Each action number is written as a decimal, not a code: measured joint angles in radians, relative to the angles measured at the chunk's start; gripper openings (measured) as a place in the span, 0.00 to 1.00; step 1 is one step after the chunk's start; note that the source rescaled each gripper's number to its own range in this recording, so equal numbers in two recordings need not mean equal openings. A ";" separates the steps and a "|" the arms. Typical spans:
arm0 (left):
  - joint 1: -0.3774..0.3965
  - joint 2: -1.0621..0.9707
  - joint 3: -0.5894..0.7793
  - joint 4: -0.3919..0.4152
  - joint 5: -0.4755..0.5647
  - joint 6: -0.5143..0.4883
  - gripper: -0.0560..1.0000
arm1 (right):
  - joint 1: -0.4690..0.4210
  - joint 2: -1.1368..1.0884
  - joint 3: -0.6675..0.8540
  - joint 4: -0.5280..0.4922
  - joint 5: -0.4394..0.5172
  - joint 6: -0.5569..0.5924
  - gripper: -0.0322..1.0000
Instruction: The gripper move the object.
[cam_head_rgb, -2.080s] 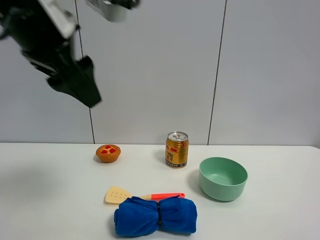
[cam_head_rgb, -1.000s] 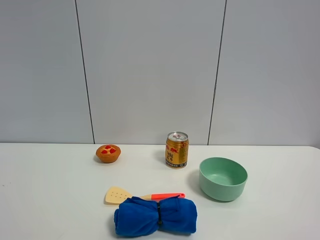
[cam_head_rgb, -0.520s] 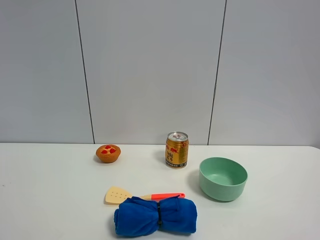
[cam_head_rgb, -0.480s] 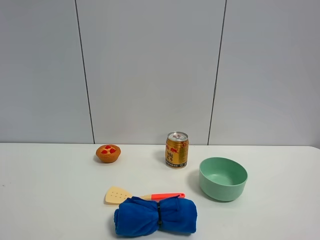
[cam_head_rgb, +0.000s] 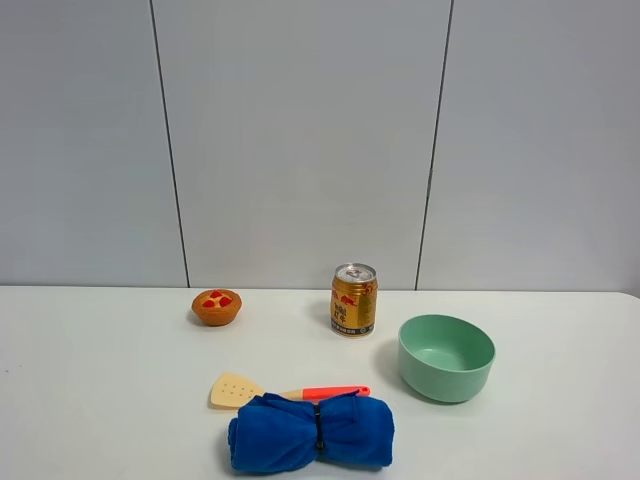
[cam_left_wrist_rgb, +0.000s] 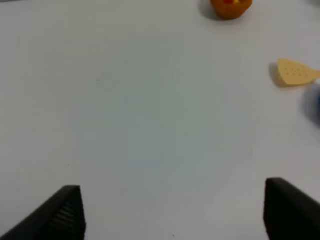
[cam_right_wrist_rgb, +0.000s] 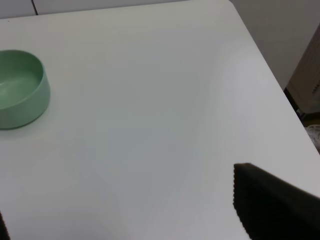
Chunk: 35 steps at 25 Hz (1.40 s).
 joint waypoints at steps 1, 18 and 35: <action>0.000 0.000 0.000 0.000 0.000 0.000 0.70 | 0.000 0.000 0.000 0.000 0.000 0.000 1.00; 0.257 0.000 0.000 0.005 0.000 -0.011 0.70 | 0.000 0.000 0.000 0.000 0.000 0.000 1.00; 0.257 0.000 0.000 0.005 0.000 -0.014 0.70 | 0.000 0.000 0.000 0.000 0.000 0.000 1.00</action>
